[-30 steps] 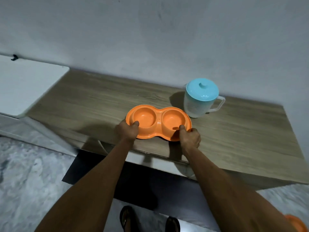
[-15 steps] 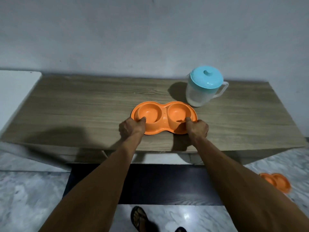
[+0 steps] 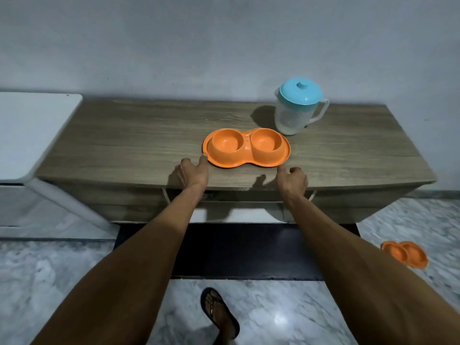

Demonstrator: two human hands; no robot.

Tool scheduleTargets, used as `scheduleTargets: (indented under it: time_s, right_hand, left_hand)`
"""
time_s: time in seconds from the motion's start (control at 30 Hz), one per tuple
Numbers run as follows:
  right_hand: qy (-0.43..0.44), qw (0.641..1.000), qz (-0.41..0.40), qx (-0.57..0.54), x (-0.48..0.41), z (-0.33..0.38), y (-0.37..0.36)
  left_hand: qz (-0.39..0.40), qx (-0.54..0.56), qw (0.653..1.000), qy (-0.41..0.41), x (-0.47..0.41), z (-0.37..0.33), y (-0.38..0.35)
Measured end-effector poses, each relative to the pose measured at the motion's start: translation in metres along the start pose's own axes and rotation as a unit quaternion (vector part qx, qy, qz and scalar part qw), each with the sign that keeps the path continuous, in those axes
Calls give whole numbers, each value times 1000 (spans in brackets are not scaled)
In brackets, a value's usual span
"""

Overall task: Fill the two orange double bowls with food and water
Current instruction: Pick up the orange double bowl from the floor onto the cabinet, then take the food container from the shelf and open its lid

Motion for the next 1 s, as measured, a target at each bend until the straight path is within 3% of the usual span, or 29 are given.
scheduleTargets:
  time_s: [0.17, 0.43, 0.83, 1.0]
  right_hand:
    - [22, 1000, 12, -13, 54, -33, -5]
    - [45, 997, 67, -2, 109, -86, -57]
    - [96, 992, 64, -50, 55, -101, -225]
    - [135, 984, 38, -113, 20, -75, -270]
  left_hand:
    - [-40, 62, 997, -14, 28, 40, 43]
    - [-50, 47, 998, 16, 45, 115, 83]
    - [62, 56, 994, -76, -60, 207, 13]
    - [66, 93, 992, -60, -100, 220, -23]
Point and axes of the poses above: each hand's wrist, its own x-axis away from the middle knuckle, its own y-axis out of the back of the hand, z = x × y, the point moved 2 cm from there along -x, towards the middle knuckle, and after that the axes turned 13 degrees about x, right-handed, at the moved point
